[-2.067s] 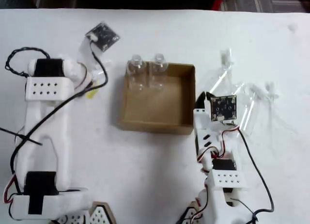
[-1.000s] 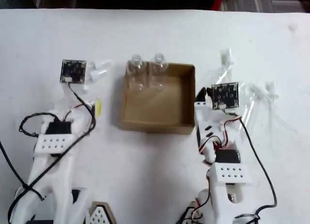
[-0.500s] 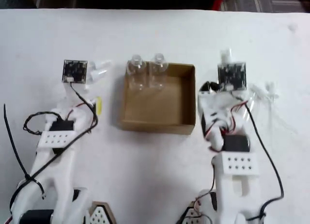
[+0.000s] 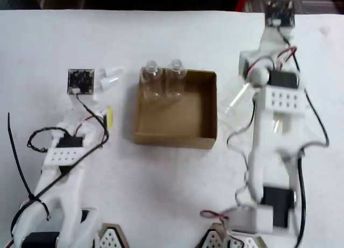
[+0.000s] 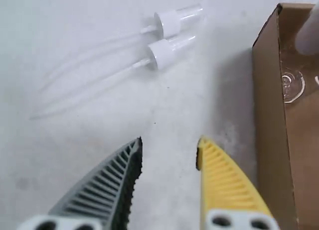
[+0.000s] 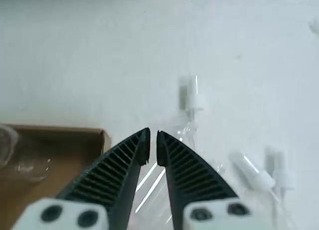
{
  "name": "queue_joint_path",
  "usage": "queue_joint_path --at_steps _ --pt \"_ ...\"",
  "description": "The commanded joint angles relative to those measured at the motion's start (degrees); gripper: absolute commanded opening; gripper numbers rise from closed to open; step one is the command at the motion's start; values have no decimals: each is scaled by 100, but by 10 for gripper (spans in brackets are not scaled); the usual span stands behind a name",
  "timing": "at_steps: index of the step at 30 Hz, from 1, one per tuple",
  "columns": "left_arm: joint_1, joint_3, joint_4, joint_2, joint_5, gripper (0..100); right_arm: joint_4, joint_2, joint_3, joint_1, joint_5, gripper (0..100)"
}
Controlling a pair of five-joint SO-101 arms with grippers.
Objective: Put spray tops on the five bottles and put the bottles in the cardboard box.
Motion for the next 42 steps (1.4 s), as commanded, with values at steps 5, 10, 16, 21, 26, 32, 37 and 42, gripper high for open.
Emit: queue_joint_path --at_steps 5,10,16,21,26,32,37,42 --pt "-4 -26 -211 -40 62 168 -409 2774 -2400 321 9 206" --pt "-4 -26 -220 -40 62 168 -251 4312 -3780 321 343 209" --pt "13 -35 -220 -31 53 168 -242 5868 -5468 435 519 209" --pt "13 -35 -229 -22 53 168 -233 6818 -6567 699 527 209" --pt "22 -35 -281 -13 53 168 180 7503 -7297 637 1292 197" --pt "22 -26 -299 4 53 168 312 7996 -7692 673 2013 9" --pt "22 -26 -299 13 53 168 1182 7978 -8185 945 1837 17" --pt "22 -26 -308 13 53 168 2396 8022 -8835 1244 1873 15"
